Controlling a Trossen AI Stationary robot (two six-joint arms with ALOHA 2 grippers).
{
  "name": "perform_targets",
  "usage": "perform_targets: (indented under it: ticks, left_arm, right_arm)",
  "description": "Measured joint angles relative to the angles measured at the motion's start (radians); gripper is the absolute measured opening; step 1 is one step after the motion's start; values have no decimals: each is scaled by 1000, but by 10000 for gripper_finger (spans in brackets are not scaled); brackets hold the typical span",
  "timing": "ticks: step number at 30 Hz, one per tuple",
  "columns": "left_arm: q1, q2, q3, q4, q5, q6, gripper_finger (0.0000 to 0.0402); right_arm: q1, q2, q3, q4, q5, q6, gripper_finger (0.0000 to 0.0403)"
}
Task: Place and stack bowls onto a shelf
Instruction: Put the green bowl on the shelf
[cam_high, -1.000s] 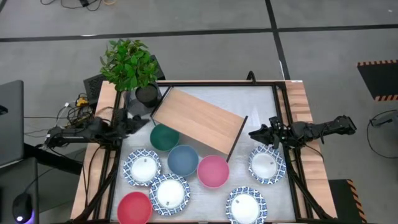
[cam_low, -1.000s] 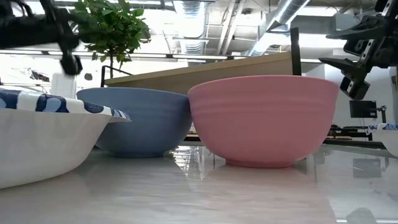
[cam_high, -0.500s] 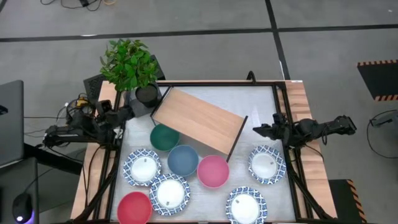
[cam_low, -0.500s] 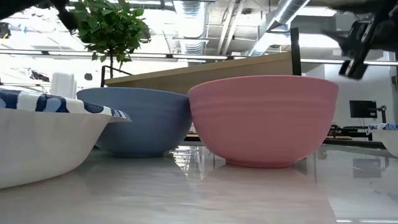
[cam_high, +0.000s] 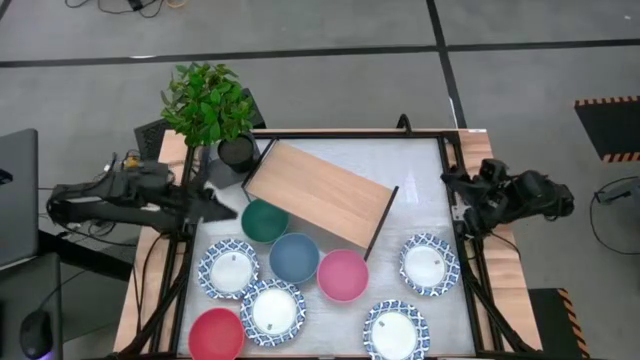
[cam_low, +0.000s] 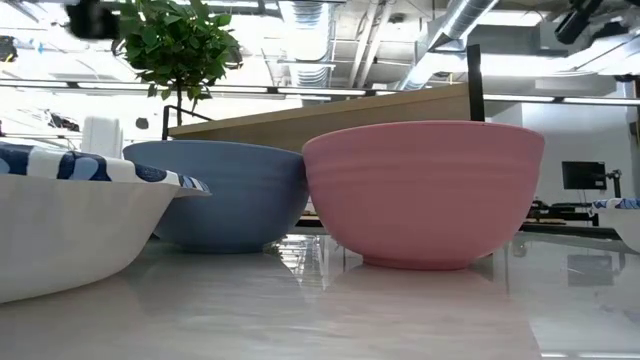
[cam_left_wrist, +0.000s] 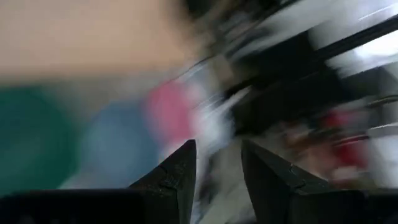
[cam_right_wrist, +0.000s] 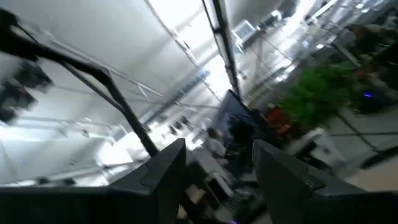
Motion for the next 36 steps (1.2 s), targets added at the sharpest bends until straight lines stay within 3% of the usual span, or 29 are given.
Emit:
perform_targets:
  ticks: [4,10,20,36]
  left_arm:
    - [0,111,96,-399,-4,36,112]
    - [0,185,77,-578,-17,135,112]
    - [-74,264,-39,-519,-33,257,127]
    - [-217,400,-162,-429,-75,230,233]
  right_arm:
    - [0,0,63,-192,49,-7,212]
    - [0,0,64,-248,66,-6,212]
    - [0,0,63,-386,67,103,212]
    - [0,0,63,-439,84,99,212]
